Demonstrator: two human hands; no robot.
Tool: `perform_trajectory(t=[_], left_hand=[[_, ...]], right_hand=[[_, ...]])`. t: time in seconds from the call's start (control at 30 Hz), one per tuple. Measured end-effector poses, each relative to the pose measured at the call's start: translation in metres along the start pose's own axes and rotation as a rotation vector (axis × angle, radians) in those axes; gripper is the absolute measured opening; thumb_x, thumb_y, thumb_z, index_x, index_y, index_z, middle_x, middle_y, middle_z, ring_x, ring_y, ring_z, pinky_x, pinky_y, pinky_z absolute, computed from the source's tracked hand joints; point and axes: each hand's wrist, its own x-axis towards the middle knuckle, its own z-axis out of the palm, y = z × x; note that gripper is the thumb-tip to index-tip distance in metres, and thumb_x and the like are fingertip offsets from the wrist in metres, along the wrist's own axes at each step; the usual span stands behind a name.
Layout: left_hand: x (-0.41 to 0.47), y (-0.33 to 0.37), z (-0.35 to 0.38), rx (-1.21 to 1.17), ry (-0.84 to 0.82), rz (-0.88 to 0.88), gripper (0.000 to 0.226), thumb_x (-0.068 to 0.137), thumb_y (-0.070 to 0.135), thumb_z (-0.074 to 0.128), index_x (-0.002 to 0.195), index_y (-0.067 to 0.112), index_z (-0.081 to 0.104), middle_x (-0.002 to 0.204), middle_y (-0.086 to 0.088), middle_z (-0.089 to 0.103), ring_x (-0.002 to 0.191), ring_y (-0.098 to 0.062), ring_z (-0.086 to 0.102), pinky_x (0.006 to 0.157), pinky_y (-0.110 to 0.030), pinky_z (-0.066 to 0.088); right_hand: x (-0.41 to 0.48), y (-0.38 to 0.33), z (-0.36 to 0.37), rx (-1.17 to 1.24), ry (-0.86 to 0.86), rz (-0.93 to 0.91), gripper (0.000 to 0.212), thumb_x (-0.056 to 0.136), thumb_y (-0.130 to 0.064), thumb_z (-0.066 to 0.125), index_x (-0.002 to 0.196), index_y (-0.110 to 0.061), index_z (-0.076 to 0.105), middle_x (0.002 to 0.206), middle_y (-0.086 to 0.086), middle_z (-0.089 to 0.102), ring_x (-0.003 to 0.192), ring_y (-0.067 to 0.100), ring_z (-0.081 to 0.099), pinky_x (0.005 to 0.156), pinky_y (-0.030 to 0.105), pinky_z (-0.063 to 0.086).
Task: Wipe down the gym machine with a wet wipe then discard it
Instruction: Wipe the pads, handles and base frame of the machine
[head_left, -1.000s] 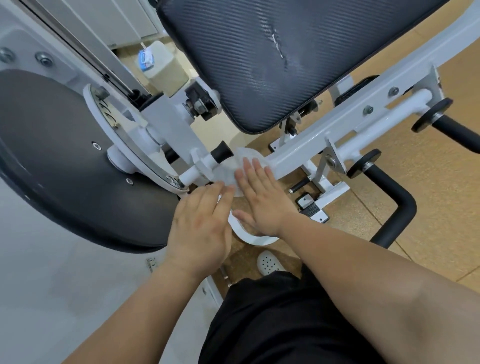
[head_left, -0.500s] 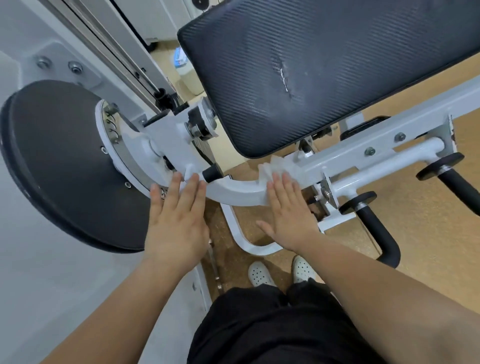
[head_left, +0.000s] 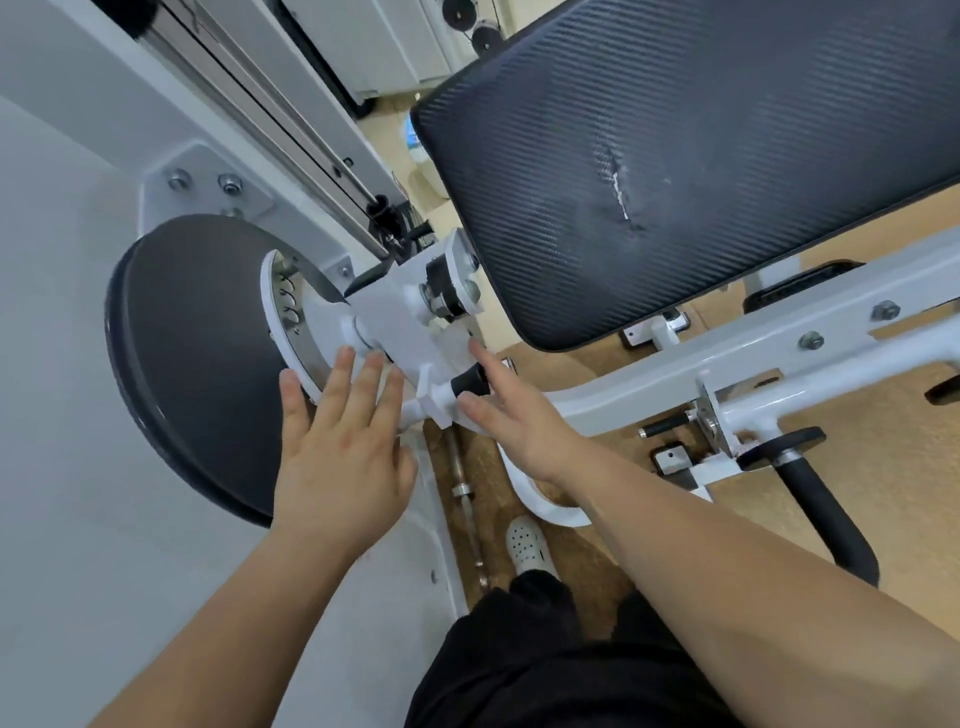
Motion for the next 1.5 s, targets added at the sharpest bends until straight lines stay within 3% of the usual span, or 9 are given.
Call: perform_trajectory(t=[0.13,0.37,0.57,0.73,0.83,0.97,1.27,1.4,1.5], left_hand=[[0.006,0.0,-0.002,0.059,-0.024,0.052,0.069,0.093,0.044,0.048,0.153,0.011,0.042,0.163,-0.013,0.034,0.156,-0.032,0.015,0.122,-0.058,-0.013],[0.033,0.006,0.004,0.223,-0.107,0.18,0.087,0.094,0.056,0.045,0.162,0.013,0.011,0.17,-0.01,0.006,0.157,-0.03,0.004,0.122,-0.055,-0.01],[0.039,0.008,0.011,0.217,-0.13,0.17,0.093,0.091,0.055,0.053,0.159,0.012,0.007,0.17,-0.009,0.008,0.157,-0.028,0.01,0.124,-0.057,0.001],[0.039,0.008,0.009,0.213,-0.145,0.181,0.092,0.088,0.052,0.06,0.159,0.009,0.02,0.168,-0.01,0.017,0.156,-0.029,0.017,0.123,-0.059,0.008],[0.04,0.008,0.009,0.208,-0.157,0.174,0.09,0.088,0.052,0.061,0.159,0.009,0.025,0.169,-0.01,0.016,0.156,-0.028,0.017,0.123,-0.06,0.009],[0.039,0.008,0.011,0.176,-0.137,0.167,0.089,0.089,0.051,0.061,0.158,0.011,0.021,0.168,-0.009,0.018,0.156,-0.028,0.018,0.123,-0.06,0.007],[0.036,0.016,0.003,0.142,-0.142,0.121,0.082,0.092,0.058,0.028,0.158,0.012,0.012,0.169,-0.01,0.013,0.157,-0.029,0.007,0.124,-0.058,-0.004],[0.031,0.019,0.0,0.144,-0.157,0.129,0.083,0.092,0.062,0.01,0.159,0.015,0.001,0.168,-0.009,-0.003,0.157,-0.028,-0.006,0.121,-0.058,-0.014],[0.026,0.017,-0.003,0.16,-0.169,0.12,0.082,0.097,0.061,0.02,0.162,0.014,0.004,0.17,-0.009,-0.003,0.157,-0.029,-0.01,0.121,-0.06,-0.013]], right_hand=[[0.019,0.018,-0.009,0.021,-0.155,-0.008,0.121,0.069,-0.095,0.048,0.164,-0.028,0.015,0.163,-0.009,0.033,0.148,0.007,0.032,0.117,0.027,0.03],[0.043,0.024,-0.012,-0.401,-0.348,-0.194,0.14,0.07,-0.085,0.066,0.158,-0.027,-0.026,0.167,-0.009,-0.03,0.154,0.007,-0.022,0.129,0.034,0.0],[0.028,0.03,-0.018,-0.548,-0.25,-0.328,0.145,0.067,-0.084,0.071,0.162,-0.017,-0.015,0.17,-0.002,-0.018,0.151,0.004,-0.022,0.114,0.012,-0.018],[0.059,0.016,-0.017,-0.32,-0.309,-0.311,0.16,0.053,-0.071,0.091,0.152,-0.045,-0.032,0.168,-0.016,-0.024,0.158,0.008,-0.005,0.129,0.034,0.012],[0.055,0.022,-0.018,-0.39,-0.323,-0.316,0.163,0.051,-0.074,0.089,0.155,-0.036,-0.03,0.168,-0.014,-0.027,0.158,0.01,-0.008,0.129,0.033,0.009],[0.025,0.047,-0.033,-0.87,-0.351,-0.381,0.148,0.067,-0.086,0.068,0.159,-0.016,-0.025,0.165,0.004,-0.031,0.151,0.015,-0.028,0.123,0.028,-0.014],[-0.024,0.039,-0.037,-1.225,-0.198,0.023,0.111,0.094,-0.078,0.039,0.161,-0.003,-0.006,0.17,0.021,0.0,0.158,0.037,0.004,0.129,0.05,0.007],[-0.027,0.036,-0.019,-1.107,-0.208,-0.034,0.08,0.108,-0.038,0.041,0.162,-0.009,-0.011,0.172,0.009,-0.009,0.159,0.025,-0.002,0.13,0.041,0.003],[-0.03,0.037,-0.053,-1.131,-0.161,0.03,0.067,0.103,-0.008,0.042,0.164,-0.014,0.014,0.171,0.009,0.018,0.156,0.023,0.021,0.127,0.035,0.013]])
